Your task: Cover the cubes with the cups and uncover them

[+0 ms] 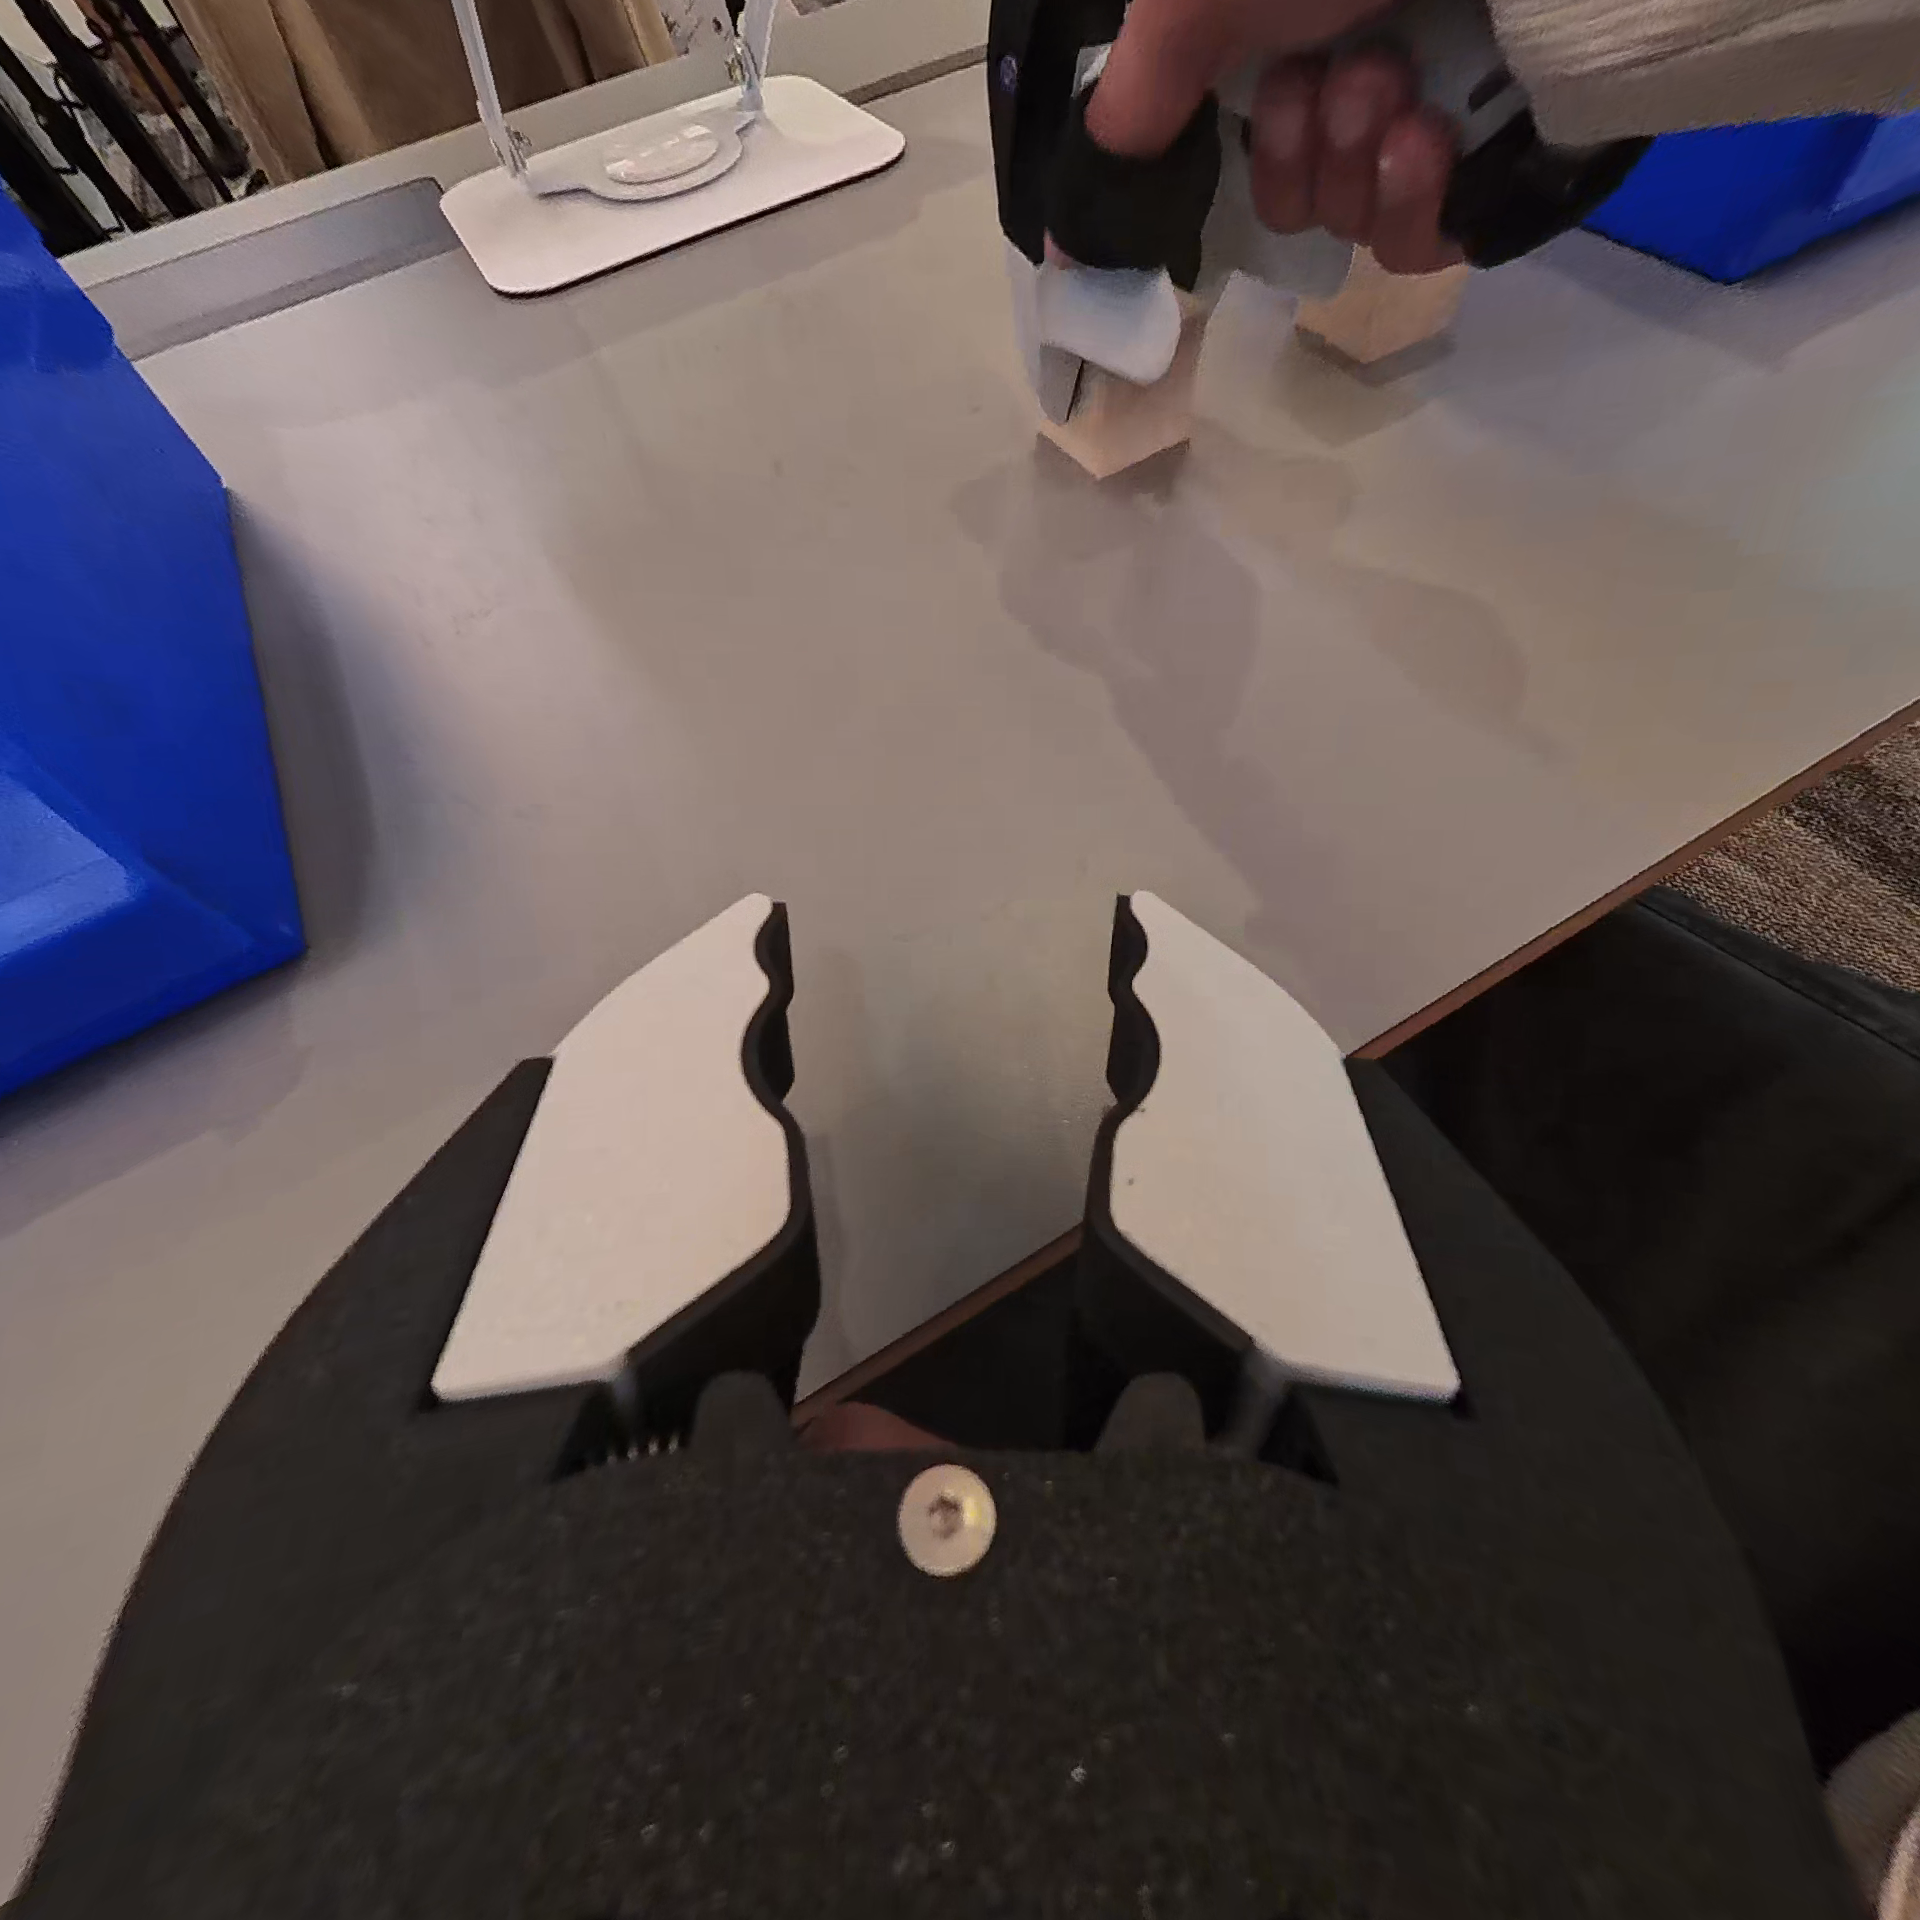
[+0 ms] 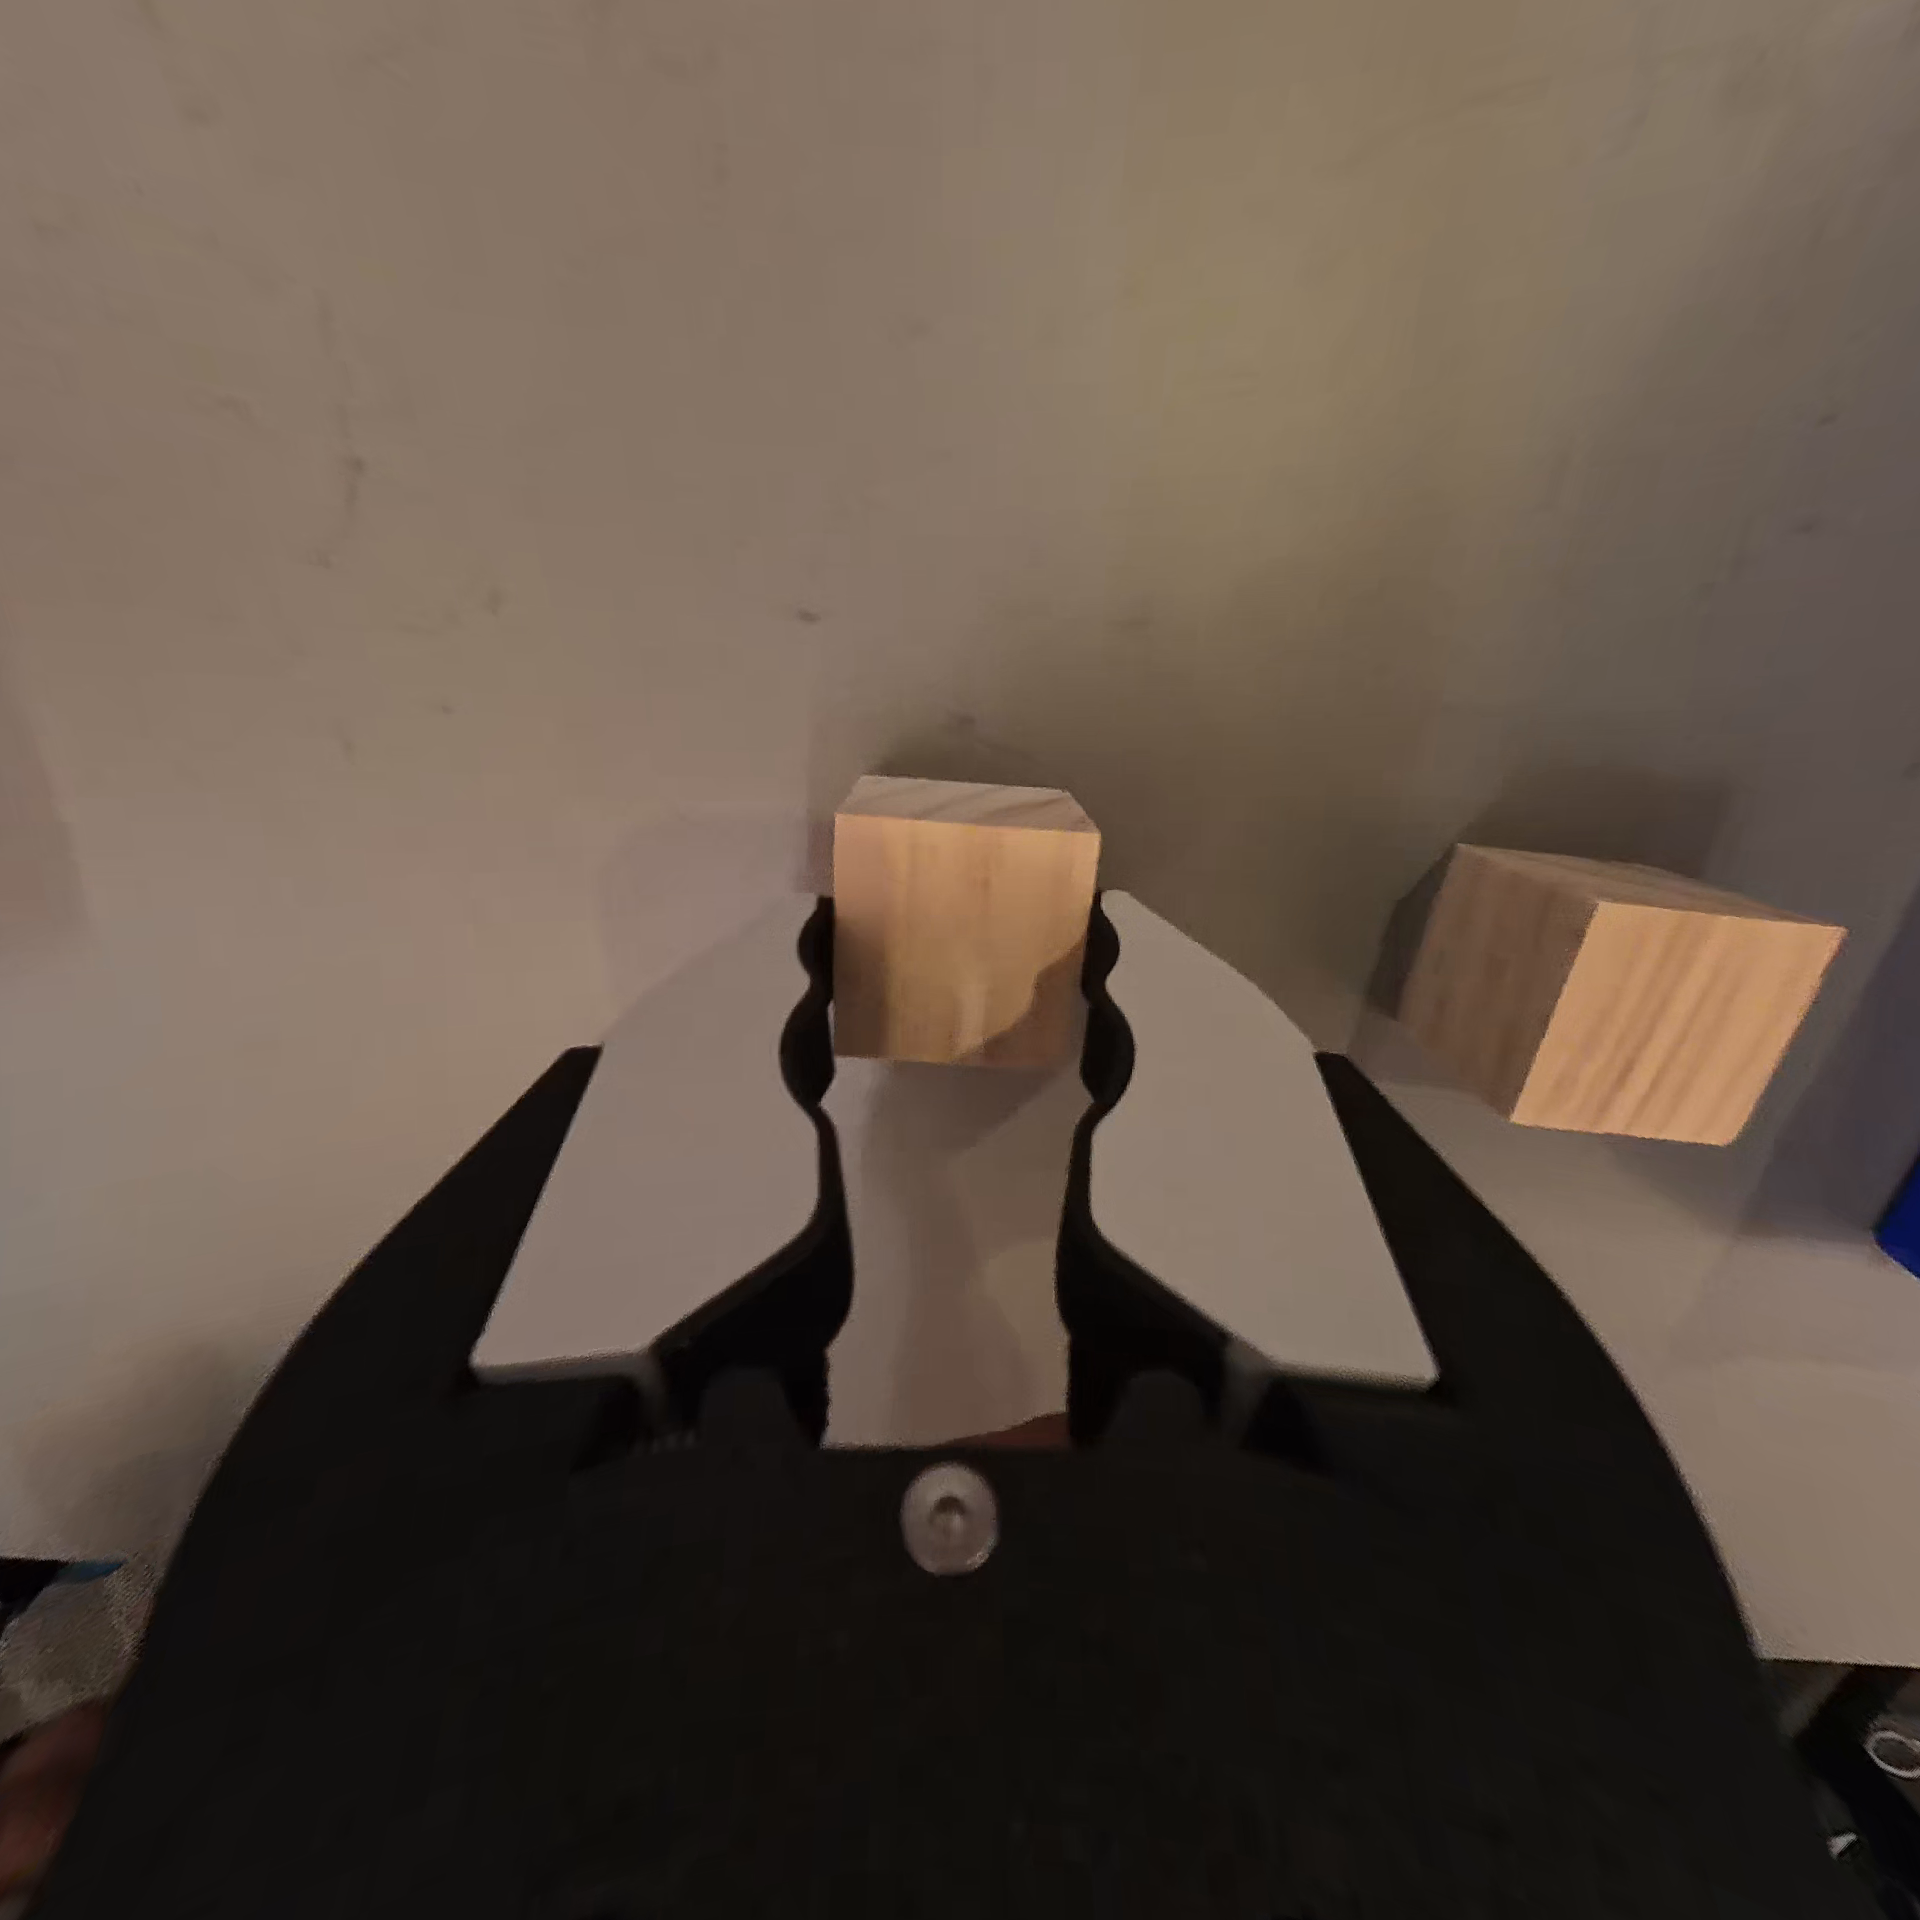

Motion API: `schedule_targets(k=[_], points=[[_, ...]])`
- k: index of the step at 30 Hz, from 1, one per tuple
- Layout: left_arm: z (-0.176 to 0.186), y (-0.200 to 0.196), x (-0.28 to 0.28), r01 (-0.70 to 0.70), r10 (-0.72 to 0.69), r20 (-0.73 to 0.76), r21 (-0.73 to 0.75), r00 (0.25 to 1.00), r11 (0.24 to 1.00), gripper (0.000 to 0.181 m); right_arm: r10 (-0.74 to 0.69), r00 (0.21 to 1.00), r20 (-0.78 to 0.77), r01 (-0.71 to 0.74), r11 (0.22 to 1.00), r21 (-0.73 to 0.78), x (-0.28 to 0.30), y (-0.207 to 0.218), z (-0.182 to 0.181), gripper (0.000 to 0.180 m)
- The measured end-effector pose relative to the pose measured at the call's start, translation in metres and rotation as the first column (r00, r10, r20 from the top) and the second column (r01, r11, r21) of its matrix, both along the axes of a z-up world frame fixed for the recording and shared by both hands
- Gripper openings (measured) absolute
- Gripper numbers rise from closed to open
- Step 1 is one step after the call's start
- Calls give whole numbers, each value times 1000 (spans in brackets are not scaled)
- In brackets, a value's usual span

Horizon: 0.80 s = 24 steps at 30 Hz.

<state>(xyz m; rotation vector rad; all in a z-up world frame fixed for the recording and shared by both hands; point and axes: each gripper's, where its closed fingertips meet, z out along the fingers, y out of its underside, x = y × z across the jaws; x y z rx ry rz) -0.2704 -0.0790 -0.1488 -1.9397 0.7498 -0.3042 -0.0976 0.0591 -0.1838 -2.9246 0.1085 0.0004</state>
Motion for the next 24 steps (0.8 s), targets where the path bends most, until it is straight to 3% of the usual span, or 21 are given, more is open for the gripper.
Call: schedule_targets(k=[4, 7, 12, 16, 18, 19, 22, 24], points=[[-6, 0, 1, 7, -7, -13, -14, 1000, 1000, 59, 67, 997, 26, -67, 998, 12, 0, 4, 7, 45], [-7, 1, 1, 9, -9, -10, -19, 1000, 1000, 58, 226, 972, -61, -219, 970, 108, -14, 7, 38, 45], [-2, 1, -3, 6, -6, 13, -12, 1000, 1000, 58, 485, 873, 54, -455, 769, 449, 14, -31, 142, 45], [8, 1, 0, 19, -19, 46, 2, 999, 1000, 58, 450, 869, 209, -477, 644, 599, 100, -79, 200, 45], [13, 0, 1, 23, -24, 58, 10, 998, 1000, 58, 363, 892, 269, -451, 672, 587, 162, -95, 202, 45], [16, -1, 2, 24, -25, 68, 14, 997, 1000, 58, 299, 919, 257, -394, 734, 554, 197, -101, 193, 45], [19, -3, 5, 35, -36, 77, 11, 996, 999, 58, 164, 985, 50, -166, 843, 512, 264, -104, 159, 45], [17, -5, 10, 46, -47, 73, 7, 996, 999, 58, 86, 996, 21, -87, 910, 406, 301, -99, 125, 45]])
